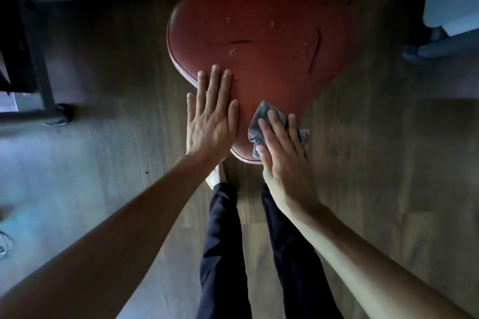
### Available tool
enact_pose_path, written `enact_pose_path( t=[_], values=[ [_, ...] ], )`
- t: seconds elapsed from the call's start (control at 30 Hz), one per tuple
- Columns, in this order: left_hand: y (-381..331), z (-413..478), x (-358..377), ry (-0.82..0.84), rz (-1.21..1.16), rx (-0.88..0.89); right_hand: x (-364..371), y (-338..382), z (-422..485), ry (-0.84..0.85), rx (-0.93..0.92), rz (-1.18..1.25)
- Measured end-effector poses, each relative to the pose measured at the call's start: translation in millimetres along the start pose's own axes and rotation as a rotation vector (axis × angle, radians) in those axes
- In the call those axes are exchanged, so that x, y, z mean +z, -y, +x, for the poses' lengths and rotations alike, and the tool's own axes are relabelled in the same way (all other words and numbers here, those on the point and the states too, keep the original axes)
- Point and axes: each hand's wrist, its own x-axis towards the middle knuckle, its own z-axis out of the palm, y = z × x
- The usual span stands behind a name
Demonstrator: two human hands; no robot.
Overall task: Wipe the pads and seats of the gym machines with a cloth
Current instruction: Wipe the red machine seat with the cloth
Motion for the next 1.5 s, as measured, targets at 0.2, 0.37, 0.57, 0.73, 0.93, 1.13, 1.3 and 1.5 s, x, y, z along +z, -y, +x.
enact_pose_path(
  t=[0.2,0.37,0.57,0.73,0.93,1.13,1.3,1.5],
  values=[
    [-2,8,-4,0.029,0.015,-0.018,0,4,61,-0.07,0.07,-0.015],
    [0,4,-6,0.047,0.041,-0.001,3,5,-4,-0.025,0.066,-0.026],
    [-6,12,-7,0.07,0.076,-0.018,0,8,76,-0.082,0.193,0.001],
    [-6,11,-13,0.11,0.101,-0.032,0,13,23,-0.043,0.133,-0.083],
    [-8,13,-14,0.119,0.117,-0.039,-2,5,91,-0.056,0.216,0.019],
    [-4,11,-15,0.119,0.116,-0.026,-1,10,30,-0.021,0.141,-0.029],
    [-12,13,-12,0.079,0.08,-0.031,0,8,92,-0.066,0.224,-0.004],
    [-22,26,-18,-0.077,0.05,0.018,2,5,46,-0.081,0.17,0.017]
  ],
)
